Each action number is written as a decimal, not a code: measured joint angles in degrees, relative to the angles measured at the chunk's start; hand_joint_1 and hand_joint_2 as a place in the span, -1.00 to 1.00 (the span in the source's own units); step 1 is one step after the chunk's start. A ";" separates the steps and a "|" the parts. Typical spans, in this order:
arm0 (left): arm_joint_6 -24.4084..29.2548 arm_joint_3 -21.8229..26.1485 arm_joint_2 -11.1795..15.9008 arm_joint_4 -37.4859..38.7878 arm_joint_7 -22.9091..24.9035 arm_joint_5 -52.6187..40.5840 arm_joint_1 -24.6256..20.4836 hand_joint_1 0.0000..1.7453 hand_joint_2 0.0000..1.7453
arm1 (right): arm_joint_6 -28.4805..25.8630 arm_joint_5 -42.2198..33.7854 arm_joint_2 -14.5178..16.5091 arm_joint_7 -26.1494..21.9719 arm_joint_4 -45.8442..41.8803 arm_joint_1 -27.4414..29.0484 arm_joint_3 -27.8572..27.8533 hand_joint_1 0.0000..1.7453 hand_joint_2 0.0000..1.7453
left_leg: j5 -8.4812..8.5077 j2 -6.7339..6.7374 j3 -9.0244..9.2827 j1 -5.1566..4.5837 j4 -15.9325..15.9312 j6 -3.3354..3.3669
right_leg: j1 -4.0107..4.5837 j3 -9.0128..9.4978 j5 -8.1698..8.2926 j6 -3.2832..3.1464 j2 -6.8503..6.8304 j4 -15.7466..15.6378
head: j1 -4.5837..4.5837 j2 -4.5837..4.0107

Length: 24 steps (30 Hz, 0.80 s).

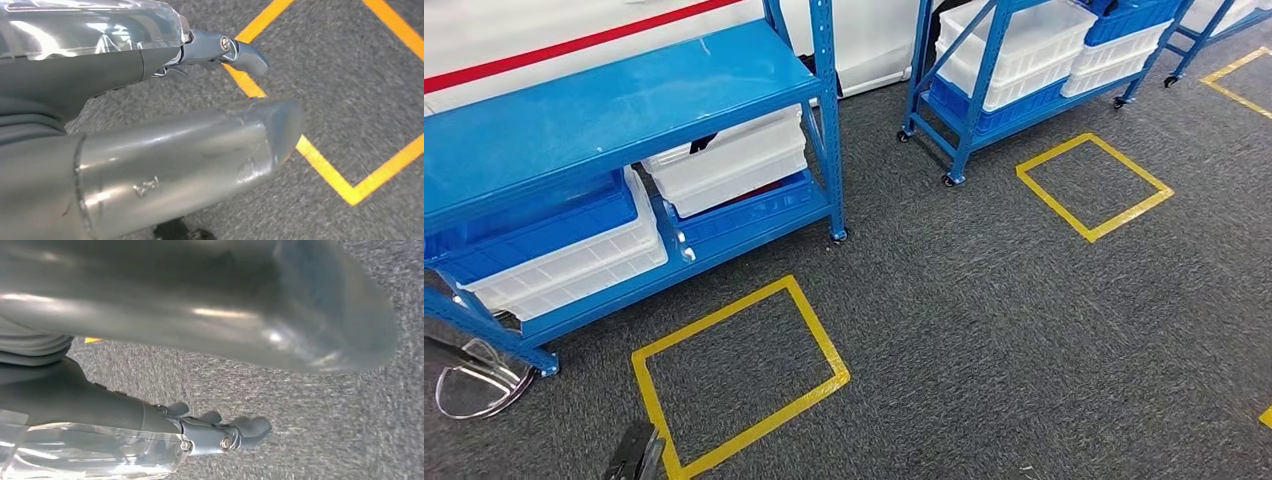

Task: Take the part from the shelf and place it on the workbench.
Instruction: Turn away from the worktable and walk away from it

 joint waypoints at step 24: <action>-1.76 -0.06 -0.31 -0.11 -0.85 0.19 1.05 -1.00 -1.00 | 0.19 1.18 0.04 0.96 0.03 0.83 -0.25 -1.00 -1.00 | 0.80 3.88 1.70 -1.14 -1.92 3.44 | 0.69 -4.95 -4.52 0.84 -2.22 11.33 | -0.62 0.00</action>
